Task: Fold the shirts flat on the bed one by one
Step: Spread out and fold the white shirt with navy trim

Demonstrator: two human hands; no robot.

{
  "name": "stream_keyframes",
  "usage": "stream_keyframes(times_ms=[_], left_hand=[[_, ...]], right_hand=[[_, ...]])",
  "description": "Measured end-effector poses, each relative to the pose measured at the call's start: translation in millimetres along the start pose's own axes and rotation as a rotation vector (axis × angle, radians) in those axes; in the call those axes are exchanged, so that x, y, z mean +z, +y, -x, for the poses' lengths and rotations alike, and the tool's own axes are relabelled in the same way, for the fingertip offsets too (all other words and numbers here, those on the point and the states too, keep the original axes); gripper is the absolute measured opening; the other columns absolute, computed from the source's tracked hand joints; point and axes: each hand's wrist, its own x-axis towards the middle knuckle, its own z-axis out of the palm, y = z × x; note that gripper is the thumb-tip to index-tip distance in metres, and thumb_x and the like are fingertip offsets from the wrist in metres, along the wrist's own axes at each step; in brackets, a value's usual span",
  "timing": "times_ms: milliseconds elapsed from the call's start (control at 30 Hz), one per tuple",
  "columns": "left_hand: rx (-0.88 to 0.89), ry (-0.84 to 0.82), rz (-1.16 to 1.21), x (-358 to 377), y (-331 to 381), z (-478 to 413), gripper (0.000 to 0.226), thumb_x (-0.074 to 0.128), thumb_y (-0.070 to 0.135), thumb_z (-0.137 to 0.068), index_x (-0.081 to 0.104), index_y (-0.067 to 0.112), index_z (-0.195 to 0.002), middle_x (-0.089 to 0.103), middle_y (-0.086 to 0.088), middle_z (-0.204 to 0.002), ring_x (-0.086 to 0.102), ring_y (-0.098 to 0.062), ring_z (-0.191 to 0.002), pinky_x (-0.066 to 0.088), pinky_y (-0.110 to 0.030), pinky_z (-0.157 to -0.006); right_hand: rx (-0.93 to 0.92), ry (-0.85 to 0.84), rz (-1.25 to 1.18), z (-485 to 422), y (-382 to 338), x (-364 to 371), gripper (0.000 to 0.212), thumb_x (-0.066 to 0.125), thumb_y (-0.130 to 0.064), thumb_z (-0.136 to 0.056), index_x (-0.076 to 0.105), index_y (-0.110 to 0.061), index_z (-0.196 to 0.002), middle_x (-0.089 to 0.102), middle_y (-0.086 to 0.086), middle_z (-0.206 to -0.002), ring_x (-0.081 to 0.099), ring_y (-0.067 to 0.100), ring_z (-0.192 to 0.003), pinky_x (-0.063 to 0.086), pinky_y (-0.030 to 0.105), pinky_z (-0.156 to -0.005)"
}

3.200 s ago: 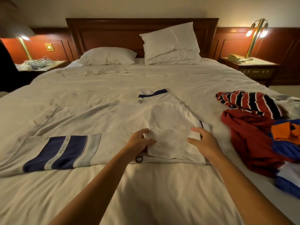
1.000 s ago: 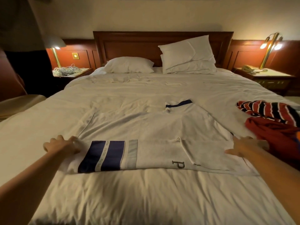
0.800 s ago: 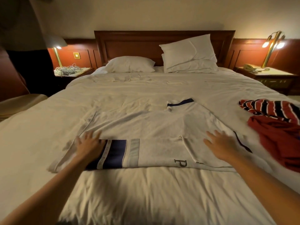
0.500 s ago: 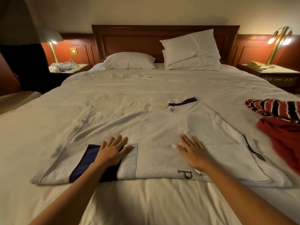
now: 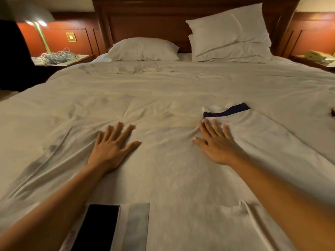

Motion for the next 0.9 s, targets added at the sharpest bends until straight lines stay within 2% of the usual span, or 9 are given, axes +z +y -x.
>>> stream_keyframes(times_ms=[67, 133, 233, 300, 367, 433, 533, 733, 900], left_hand=[[0.038, 0.028, 0.053, -2.0, -7.5, -22.7, 0.088, 0.004, 0.094, -0.072, 0.005, 0.057, -0.152, 0.001, 0.017, -0.166, -0.001, -0.014, -0.154, 0.001, -0.04, -0.125], [0.104, 0.091, 0.124, -3.3, -15.9, -39.1, 0.082, 0.021, 0.089, -0.077, 0.031, 0.051, -0.148, 0.022, 0.016, -0.162, 0.019, -0.013, -0.15, 0.014, -0.039, -0.123], [0.3, 0.228, 0.213, -2.9, -27.6, -52.0, 0.054, 0.041, 0.078, -0.086, 0.057, 0.039, -0.12, 0.05, 0.014, -0.134, 0.049, -0.015, -0.122, 0.04, -0.037, -0.103], [0.4, 0.306, 0.184, -3.6, -32.9, -53.5, 0.051, 0.043, 0.074, -0.09, 0.059, 0.027, -0.101, 0.055, 0.01, -0.106, 0.053, -0.014, -0.097, 0.045, -0.032, -0.082], [0.417, 0.322, 0.132, -10.1, -36.0, -51.0, 0.055, 0.039, 0.075, -0.09, 0.055, 0.023, -0.087, 0.053, 0.009, -0.082, 0.052, -0.016, -0.075, 0.043, -0.033, -0.066], [0.38, 0.304, 0.075, -21.5, -43.2, -45.1, 0.055, 0.037, 0.076, -0.088, 0.052, 0.023, -0.085, 0.057, 0.006, -0.071, 0.058, -0.026, -0.068, 0.043, -0.034, -0.059], [0.375, 0.299, 0.003, -44.4, -62.1, -28.1, 0.052, 0.03, 0.073, -0.089, 0.05, 0.025, -0.087, 0.065, -0.002, -0.073, 0.064, -0.035, -0.071, 0.045, -0.036, -0.056], [0.508, 0.371, -0.114, -112.4, -61.2, 26.6, 0.048, 0.023, 0.061, -0.101, 0.053, 0.025, -0.093, 0.065, 0.001, -0.076, 0.062, -0.029, -0.059, 0.039, -0.03, -0.049], [0.594, 0.318, -0.169, -137.3, -50.0, 103.8, 0.047, 0.03, 0.053, -0.103, 0.061, 0.019, -0.096, 0.064, 0.001, -0.084, 0.062, -0.025, -0.067, 0.052, -0.035, -0.055]], right_hand=[[-0.088, 0.056, 0.014, -30.3, 6.5, 1.2, 0.092, -0.032, -0.073, -0.075, -0.024, -0.027, -0.153, -0.034, -0.004, -0.159, -0.033, 0.022, -0.145, -0.009, 0.054, -0.121], [-0.2, 0.133, -0.038, -51.2, 10.9, 0.9, 0.075, -0.006, -0.069, -0.092, -0.017, -0.03, -0.155, -0.024, -0.01, -0.162, -0.029, 0.015, -0.147, -0.007, 0.048, -0.123], [-0.406, 0.205, -0.181, -66.2, 16.7, 0.8, 0.065, 0.019, -0.066, -0.1, 0.015, -0.036, -0.158, 0.015, -0.015, -0.164, 0.008, 0.009, -0.151, 0.01, 0.034, -0.123], [-0.461, 0.247, -0.193, -69.7, 26.8, -4.1, 0.062, 0.022, -0.073, -0.097, 0.044, -0.036, -0.142, 0.048, -0.014, -0.139, 0.044, 0.012, -0.129, 0.031, 0.029, -0.11], [-0.44, 0.282, -0.106, -66.7, 45.0, -15.9, 0.066, 0.017, -0.078, -0.092, 0.059, -0.029, -0.107, 0.061, -0.011, -0.103, 0.056, 0.016, -0.102, 0.035, 0.027, -0.092], [-0.41, 0.295, 0.087, -58.6, 69.5, -32.6, 0.076, 0.002, -0.08, -0.089, 0.056, -0.026, -0.083, 0.061, -0.006, -0.08, 0.058, 0.021, -0.085, 0.025, 0.024, -0.082], [-0.384, 0.19, 0.367, -38.3, 102.7, -66.1, 0.088, -0.011, -0.077, -0.087, 0.063, -0.028, -0.083, 0.062, -0.006, -0.078, 0.056, 0.023, -0.084, 0.031, 0.03, -0.085], [-0.354, 0.177, 0.281, 43.8, 101.3, -130.5, 0.091, -0.002, -0.092, -0.077, 0.056, -0.023, -0.066, 0.06, -0.008, -0.063, 0.056, 0.009, -0.071, 0.047, 0.029, -0.077], [-0.314, 0.057, 0.318, 149.5, 78.1, -138.3, 0.082, 0.005, -0.094, -0.074, 0.052, -0.027, -0.074, 0.053, -0.01, -0.068, 0.05, 0.008, -0.064, 0.041, 0.028, -0.064]])
